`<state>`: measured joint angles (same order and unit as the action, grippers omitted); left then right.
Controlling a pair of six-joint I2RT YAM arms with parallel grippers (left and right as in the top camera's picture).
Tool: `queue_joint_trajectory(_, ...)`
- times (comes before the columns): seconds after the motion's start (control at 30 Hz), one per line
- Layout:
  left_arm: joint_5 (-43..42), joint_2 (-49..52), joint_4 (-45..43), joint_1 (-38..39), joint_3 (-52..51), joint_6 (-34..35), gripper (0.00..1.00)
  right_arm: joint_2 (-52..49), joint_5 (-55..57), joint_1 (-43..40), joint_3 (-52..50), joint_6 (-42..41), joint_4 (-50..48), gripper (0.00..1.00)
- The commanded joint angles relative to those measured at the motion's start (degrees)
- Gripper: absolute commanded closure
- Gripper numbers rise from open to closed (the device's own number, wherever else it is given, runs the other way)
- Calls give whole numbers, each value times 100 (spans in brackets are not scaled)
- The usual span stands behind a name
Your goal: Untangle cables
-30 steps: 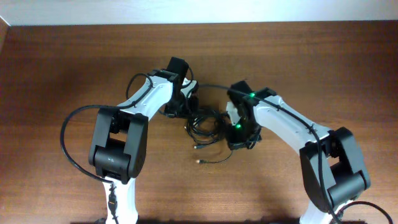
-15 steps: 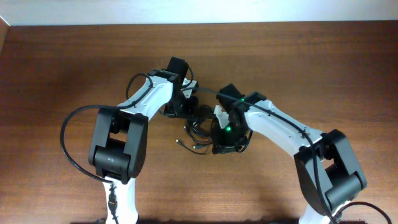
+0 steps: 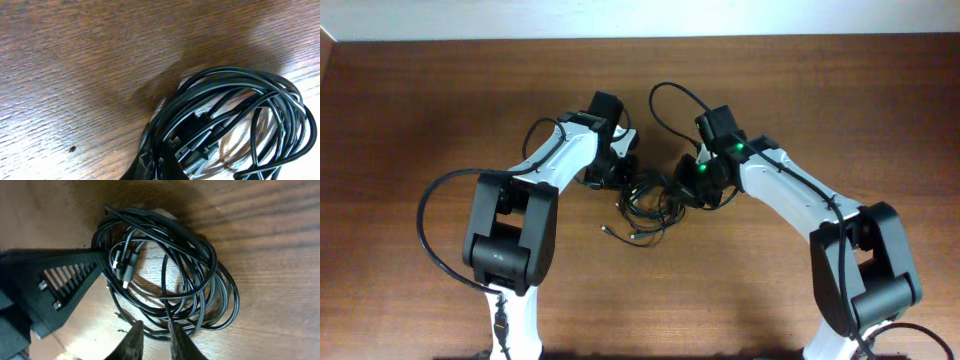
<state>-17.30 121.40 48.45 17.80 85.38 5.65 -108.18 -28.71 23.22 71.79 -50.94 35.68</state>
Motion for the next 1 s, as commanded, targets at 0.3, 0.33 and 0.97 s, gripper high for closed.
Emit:
queue_joint_trajectory(0.3, 59, 52, -13, -46, -4, 33, 98, -107, 839, 87, -2, -960, 195, 83)
queue_joint_trajectory(0.33, 59, 52, -11, -46, -4, 33, 98, -179, 839, 87, -2, -960, 192, 82)
queue_joint_trajectory(0.97, 59, 52, -13, -44, -4, 33, 98, -376, 1060, 267, -2, -981, -168, 79)
